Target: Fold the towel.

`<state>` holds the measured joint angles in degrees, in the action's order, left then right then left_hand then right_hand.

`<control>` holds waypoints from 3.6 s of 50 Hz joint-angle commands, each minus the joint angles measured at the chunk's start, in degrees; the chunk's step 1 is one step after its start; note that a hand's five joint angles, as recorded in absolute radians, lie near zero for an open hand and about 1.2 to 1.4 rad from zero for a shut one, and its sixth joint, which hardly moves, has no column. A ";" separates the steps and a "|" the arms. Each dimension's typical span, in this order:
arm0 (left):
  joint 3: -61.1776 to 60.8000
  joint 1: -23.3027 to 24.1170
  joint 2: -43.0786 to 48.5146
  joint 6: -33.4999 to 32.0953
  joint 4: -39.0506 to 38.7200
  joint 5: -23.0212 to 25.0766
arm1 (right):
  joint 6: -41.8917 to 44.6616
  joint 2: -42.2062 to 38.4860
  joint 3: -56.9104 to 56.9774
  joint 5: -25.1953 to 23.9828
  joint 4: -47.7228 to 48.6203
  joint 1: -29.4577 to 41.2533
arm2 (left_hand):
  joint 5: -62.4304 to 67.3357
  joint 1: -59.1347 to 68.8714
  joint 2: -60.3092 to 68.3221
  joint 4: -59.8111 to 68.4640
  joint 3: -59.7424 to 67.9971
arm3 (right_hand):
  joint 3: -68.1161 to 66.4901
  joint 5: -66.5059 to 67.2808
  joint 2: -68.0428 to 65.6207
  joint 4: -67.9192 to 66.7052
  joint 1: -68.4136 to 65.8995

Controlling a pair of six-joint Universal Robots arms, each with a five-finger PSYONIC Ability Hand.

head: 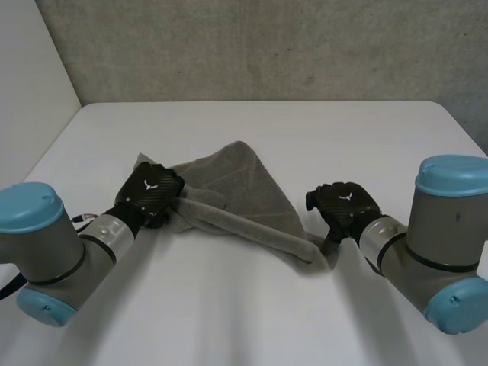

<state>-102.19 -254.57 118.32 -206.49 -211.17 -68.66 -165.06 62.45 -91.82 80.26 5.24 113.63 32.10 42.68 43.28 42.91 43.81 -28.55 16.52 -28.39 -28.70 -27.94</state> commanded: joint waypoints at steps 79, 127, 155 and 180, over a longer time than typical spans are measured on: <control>0.06 -9.90 -3.00 0.03 -0.12 3.45 | -9.05 -0.05 2.53 -3.01 -13.42 13.64 | -11.19 -11.77 -12.37 -12.00 -12.91 | 5.69 -3.66 5.52 5.84 5.08; 4.89 -6.21 -4.41 21.57 10.49 12.59 | 13.72 10.67 -1.60 -3.09 -9.29 -14.93 | -20.96 -21.54 -22.14 -21.77 -22.68 | -51.45 53.48 -51.61 -51.30 -52.06; 10.52 -2.16 5.70 15.50 20.45 -4.90 | 13.80 10.58 -4.15 -4.41 -7.62 -14.05 | -17.25 -17.83 -18.43 -18.06 -18.97 | -51.45 53.48 -51.61 -51.30 -52.06; 10.26 -0.05 3.41 15.94 26.16 -3.67 | 14.07 12.34 -3.71 -4.32 -7.71 -14.40 | -9.67 -10.25 -10.85 -10.48 -11.39 | -51.45 53.48 -51.61 -51.30 -52.06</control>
<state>-91.50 -254.33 121.31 -190.55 -184.62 -72.00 -150.96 74.19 -95.24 75.84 -2.55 99.35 24.34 34.65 35.38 35.58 35.80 -75.80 66.95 -75.30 -76.07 -76.36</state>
